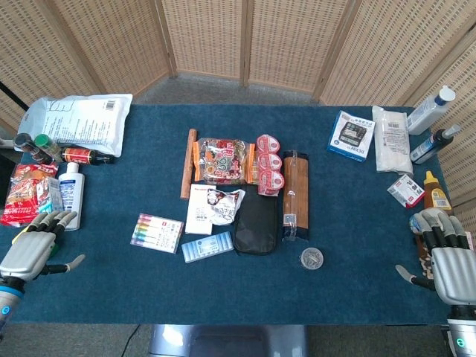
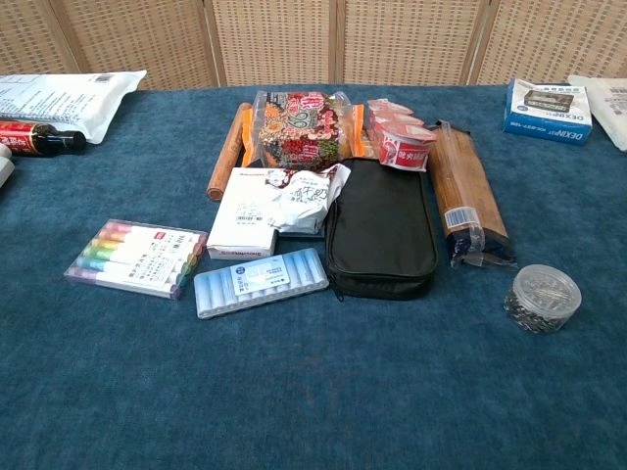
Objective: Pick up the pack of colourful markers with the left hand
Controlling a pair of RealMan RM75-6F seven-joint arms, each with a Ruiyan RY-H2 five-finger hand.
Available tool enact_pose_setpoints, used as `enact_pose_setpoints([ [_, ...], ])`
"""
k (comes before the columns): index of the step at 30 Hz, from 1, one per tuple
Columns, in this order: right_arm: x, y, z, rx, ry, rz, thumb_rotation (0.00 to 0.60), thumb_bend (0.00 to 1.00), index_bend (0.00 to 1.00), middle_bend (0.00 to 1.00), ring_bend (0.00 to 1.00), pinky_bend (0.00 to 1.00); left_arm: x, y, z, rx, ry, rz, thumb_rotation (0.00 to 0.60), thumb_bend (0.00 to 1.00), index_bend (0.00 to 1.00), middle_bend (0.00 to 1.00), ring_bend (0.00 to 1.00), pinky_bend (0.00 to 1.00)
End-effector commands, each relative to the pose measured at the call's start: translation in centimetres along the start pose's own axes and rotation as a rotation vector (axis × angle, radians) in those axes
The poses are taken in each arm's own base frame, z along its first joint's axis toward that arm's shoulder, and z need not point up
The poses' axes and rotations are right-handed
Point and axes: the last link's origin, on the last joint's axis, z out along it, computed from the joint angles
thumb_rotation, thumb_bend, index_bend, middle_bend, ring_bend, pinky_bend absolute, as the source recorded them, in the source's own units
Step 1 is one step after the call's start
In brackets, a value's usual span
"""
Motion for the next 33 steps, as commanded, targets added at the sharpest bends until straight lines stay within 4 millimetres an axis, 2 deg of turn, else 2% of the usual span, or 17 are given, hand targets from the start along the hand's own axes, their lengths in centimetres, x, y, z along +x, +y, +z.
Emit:
enact_pose_setpoints([
  [1,0.0,0.1,0.0,-0.003,0.001,0.000,0.476,0.01,0.00,0.00,0.00,0.00,0.3,0.7,1.4,-0.010,-0.030,0.042,0.282,0.20,0.00,0.00,0.00,0.00],
  [5,0.0,0.2,-0.1,-0.005,0.004,0.001,0.478,0.01,0.00,0.00,0.00,0.00,0.3,1.8,2.5,-0.021,-0.045,0.078,0.295,0.07,0.00,0.00,0.00,0.00],
  [8,0.1,0.3,-0.1,-0.007,0.014,0.005,0.478,0.01,0.00,0.00,0.00,0.00,0.1,2.6,3.2,-0.028,-0.037,0.093,0.389,0.01,0.00,0.00,0.00,0.00],
  [11,0.2,0.5,-0.1,-0.010,0.025,0.008,0.476,0.02,0.00,0.00,0.00,0.00,-0.3,3.4,4.1,-0.040,-0.028,0.124,0.452,0.00,0.00,0.00,0.00,0.00],
  [20,0.6,1.2,-0.3,-0.021,0.052,0.019,0.474,0.03,0.00,0.00,0.00,0.00,-2.2,6.1,6.7,-0.102,0.058,0.158,0.461,0.00,0.00,0.00,0.00,0.00],
  [33,0.7,2.0,-0.6,-0.039,0.076,0.031,0.475,0.03,0.00,0.00,0.00,0.00,-4.9,9.2,9.4,-0.196,0.015,0.136,0.462,0.00,0.03,0.00,0.00,0.00],
])
